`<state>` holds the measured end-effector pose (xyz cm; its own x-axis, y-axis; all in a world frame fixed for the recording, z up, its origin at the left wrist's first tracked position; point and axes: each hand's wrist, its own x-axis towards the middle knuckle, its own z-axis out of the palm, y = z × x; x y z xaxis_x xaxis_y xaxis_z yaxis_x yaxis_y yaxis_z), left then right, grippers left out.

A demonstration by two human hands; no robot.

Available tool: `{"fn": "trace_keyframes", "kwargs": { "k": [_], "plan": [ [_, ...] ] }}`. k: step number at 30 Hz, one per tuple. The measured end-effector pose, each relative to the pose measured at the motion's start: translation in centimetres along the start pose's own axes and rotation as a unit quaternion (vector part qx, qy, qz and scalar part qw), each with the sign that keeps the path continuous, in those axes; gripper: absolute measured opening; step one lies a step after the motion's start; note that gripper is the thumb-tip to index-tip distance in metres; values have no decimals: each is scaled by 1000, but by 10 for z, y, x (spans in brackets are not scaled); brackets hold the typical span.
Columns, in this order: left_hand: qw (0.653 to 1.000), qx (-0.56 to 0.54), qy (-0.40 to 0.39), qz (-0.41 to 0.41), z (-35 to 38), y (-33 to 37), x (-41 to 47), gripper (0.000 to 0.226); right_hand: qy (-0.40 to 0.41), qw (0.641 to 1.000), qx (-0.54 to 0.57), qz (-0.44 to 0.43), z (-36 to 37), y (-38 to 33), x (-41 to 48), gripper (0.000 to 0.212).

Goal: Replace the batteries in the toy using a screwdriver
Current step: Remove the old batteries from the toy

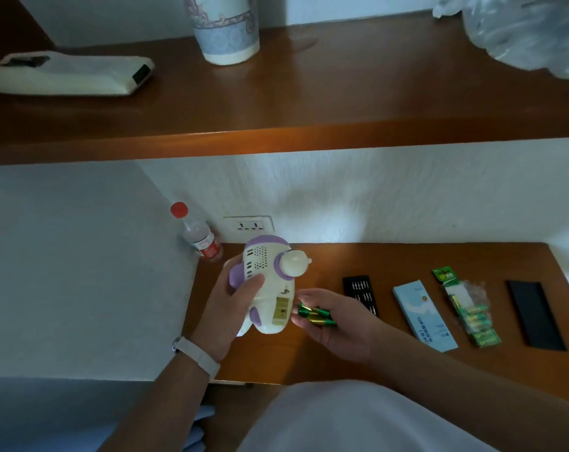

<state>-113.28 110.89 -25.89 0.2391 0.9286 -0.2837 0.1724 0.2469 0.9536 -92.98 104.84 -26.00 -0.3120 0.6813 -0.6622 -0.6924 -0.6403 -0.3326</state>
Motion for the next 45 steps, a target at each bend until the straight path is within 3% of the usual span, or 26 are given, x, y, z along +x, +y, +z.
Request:
{"fn": "trace_keyframes", "kwargs": {
  "k": [3,9,16,25,29,33,37,42,45],
  "plan": [
    [997,-59,-18,-38,-3,-23,3,41,33,999,-17,-12,1,7,4,15],
    [987,-122,-59,-88,-6,-62,7,63,113,993,-30,-27,3,21,15,18],
    [981,-111,-108,-115,-20,-95,12,34,171,982,-58,-58,1,46,45,18],
    [960,-191,-109,-175,-38,-120,25,57,225,967,-84,-84,-2,60,79,15],
    [946,-223,-121,-202,-41,-126,30,53,236,964,-92,-81,-4,66,88,17],
    [947,-214,-131,-199,-45,-129,29,49,227,967,-78,-90,-6,70,90,11],
    [954,-209,-94,-194,-54,-129,24,47,204,975,-52,-78,-9,73,88,23],
    [973,-115,-92,-175,-55,-124,19,76,202,977,-1,-61,-14,75,84,29],
    [979,-83,-78,-169,-52,-123,19,70,214,974,0,-68,-14,77,82,27]
  ]
}}
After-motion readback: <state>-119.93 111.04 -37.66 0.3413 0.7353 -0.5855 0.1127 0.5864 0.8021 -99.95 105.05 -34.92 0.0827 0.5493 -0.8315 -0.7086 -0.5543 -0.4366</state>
